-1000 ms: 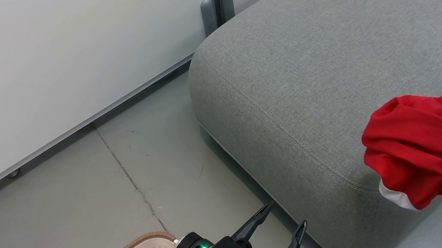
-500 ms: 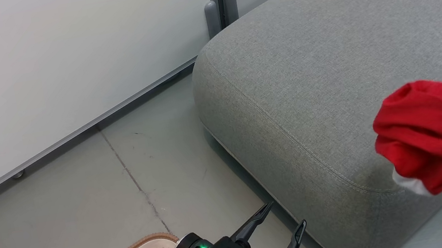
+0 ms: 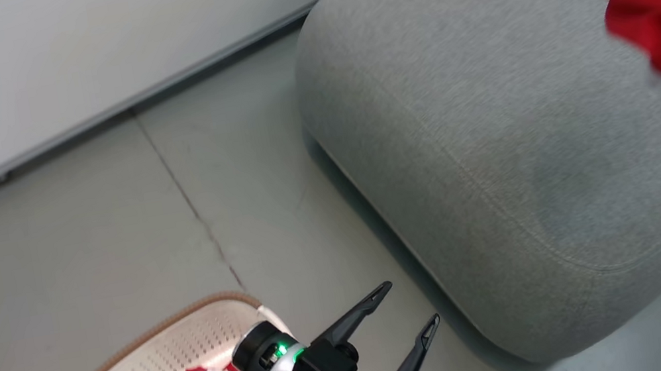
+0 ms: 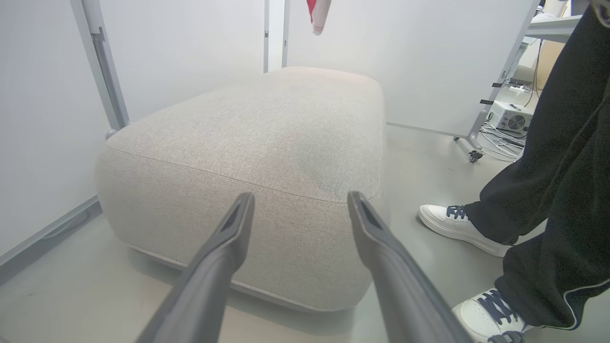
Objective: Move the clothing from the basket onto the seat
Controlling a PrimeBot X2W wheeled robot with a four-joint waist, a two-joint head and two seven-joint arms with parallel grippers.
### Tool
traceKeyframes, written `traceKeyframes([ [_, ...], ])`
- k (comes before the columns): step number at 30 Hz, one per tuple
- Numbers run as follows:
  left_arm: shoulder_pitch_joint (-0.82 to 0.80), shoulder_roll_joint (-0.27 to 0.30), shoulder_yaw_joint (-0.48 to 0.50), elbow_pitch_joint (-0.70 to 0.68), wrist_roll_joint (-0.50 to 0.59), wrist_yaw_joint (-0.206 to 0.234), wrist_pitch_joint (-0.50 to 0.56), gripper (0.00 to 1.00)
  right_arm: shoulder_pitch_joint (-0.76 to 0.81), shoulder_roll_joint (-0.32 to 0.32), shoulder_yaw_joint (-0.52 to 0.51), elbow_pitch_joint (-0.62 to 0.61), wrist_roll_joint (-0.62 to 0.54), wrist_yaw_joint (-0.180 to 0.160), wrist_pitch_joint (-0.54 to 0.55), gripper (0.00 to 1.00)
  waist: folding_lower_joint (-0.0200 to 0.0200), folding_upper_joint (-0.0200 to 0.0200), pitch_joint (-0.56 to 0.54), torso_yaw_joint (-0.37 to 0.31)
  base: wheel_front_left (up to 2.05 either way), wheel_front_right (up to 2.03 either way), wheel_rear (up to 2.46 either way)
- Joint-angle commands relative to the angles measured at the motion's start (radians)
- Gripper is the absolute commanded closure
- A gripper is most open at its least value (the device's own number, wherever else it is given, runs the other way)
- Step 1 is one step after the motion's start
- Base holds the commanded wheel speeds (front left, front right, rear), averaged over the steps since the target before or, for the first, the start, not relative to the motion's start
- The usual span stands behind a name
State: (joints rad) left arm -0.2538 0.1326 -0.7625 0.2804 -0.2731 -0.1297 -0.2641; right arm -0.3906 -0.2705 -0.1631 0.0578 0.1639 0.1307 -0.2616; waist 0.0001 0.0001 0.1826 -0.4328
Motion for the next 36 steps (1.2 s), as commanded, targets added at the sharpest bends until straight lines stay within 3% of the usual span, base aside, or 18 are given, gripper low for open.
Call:
traceKeyframes([
  [1, -0.024, 0.014, -0.003, -0.005, 0.005, -0.001, 0.001, 0.00, -0.038, -0.009, -0.011, 0.007, -0.003, 0.000, -0.004, 1.00, -0.0001, -0.0001, 0.069, 0.045, 0.00, 0.00, 0.00],
  [7, -0.095, 0.063, -0.015, -0.032, 0.011, -0.001, 0.000, 0.00, -0.223, -0.046, -0.061, 0.096, -0.024, 0.000, -0.004, 1.00, -0.0001, -0.0001, 0.192, 0.098, 0.00, 0.00, 0.00],
  [16, -0.156, 0.100, -0.027, -0.062, 0.025, -0.001, 0.000, 0.00, -0.443, -0.076, -0.136, 0.348, -0.042, 0.000, -0.004, 1.00, -0.0001, -0.0001, 0.303, 0.152, 0.00, 0.00, 0.00],
  [29, -0.190, 0.108, -0.053, -0.065, 0.024, -0.001, 0.000, 0.00, -0.534, -0.088, -0.270, 0.760, -0.147, 0.000, -0.004, 1.00, -0.0001, -0.0001, 0.376, 0.209, 0.00, 0.00, 0.00],
  [36, -0.194, 0.109, -0.042, -0.078, 0.038, -0.001, 0.000, 0.00, -0.561, -0.086, -0.396, 0.840, -0.174, 0.000, -0.004, 1.00, -0.0001, -0.0001, 0.406, 0.242, 0.00, 0.00, 0.00],
])
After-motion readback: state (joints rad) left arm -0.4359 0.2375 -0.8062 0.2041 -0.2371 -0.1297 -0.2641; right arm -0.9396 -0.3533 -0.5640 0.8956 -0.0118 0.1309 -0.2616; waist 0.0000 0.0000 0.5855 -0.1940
